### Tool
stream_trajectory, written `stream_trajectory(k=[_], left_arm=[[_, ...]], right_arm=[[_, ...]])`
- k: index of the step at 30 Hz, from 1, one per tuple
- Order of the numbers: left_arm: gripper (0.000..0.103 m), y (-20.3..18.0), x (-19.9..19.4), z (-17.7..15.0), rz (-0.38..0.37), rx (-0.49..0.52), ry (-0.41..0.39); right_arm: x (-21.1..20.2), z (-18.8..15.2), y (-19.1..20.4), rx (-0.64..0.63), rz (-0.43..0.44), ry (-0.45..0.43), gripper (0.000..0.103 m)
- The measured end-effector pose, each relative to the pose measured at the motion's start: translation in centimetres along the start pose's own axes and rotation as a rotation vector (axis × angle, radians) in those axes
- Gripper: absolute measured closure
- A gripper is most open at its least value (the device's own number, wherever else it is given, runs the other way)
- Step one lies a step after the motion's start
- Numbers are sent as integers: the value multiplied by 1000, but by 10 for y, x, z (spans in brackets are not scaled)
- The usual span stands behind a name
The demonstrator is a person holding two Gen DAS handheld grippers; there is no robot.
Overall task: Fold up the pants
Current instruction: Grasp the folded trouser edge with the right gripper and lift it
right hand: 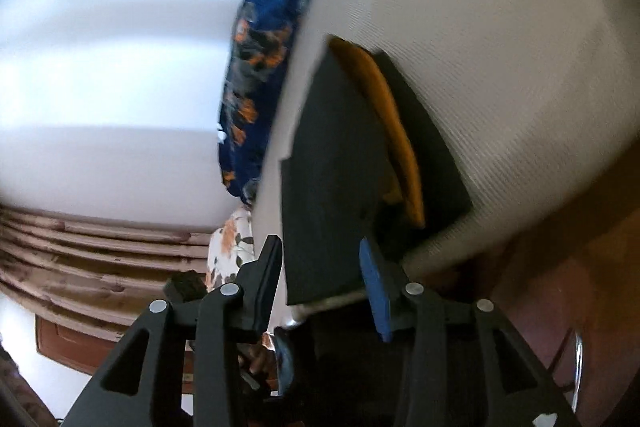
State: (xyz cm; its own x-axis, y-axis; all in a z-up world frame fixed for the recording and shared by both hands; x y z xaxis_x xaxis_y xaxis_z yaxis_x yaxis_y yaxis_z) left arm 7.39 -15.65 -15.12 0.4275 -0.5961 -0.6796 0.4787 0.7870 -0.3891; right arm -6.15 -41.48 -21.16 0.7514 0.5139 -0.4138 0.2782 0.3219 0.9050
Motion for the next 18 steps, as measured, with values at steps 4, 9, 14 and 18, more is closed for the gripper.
stream_trajectory(k=[4, 9, 14, 18], left_arm=[[16, 1, -2, -4, -2, -16, 7], [16, -2, -5, -6, -1, -14, 4], [15, -5, -6, -7, -2, 0, 7], [16, -6, -5, -6, -3, 0, 6]], right_arm=[[0, 3, -19, 84, 32, -34, 63], [-1, 10, -13, 73, 46, -43, 63], [-8, 14, -3, 29, 24, -53, 56], [-3, 16, -13, 66, 18, -52, 56]])
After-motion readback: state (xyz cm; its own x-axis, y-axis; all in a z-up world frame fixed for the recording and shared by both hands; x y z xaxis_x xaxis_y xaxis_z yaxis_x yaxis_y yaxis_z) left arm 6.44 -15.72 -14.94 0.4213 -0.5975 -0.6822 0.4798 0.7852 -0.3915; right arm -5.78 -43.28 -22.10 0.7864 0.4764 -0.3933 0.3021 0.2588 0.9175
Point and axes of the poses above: each gripper's, at about its wrist camera, not at the fingertips, and x roughly the way its jaws point, y to its left, z to its top, the point moved 6 cm from there along x, roughly the way its jaws point, and after that the axes turned 7 degrees about -y, right-handed, at the moved point
